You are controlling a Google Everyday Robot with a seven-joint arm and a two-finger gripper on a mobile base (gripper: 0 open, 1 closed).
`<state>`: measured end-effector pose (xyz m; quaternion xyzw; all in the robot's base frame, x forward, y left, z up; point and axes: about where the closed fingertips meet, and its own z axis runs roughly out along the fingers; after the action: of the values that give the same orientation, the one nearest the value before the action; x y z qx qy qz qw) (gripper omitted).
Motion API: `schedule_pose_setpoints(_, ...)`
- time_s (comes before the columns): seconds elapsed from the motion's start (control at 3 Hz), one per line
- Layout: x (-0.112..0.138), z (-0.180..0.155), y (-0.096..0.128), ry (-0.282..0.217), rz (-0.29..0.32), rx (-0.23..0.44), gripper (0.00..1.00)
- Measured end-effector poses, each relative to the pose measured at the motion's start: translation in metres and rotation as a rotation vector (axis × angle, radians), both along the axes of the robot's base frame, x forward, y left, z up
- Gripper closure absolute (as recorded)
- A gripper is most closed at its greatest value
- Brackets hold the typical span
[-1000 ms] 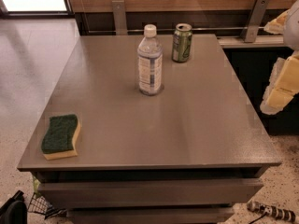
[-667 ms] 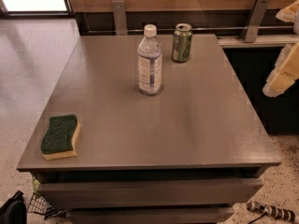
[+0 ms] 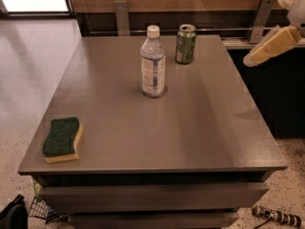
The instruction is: Move green can near sponge
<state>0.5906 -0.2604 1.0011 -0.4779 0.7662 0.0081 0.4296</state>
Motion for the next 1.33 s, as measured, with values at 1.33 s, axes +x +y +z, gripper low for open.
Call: schedule_pose_setpoints(1.33, 0.093, -0.036, 0.039, -0.138, 0.088, 0.586, 0.00)
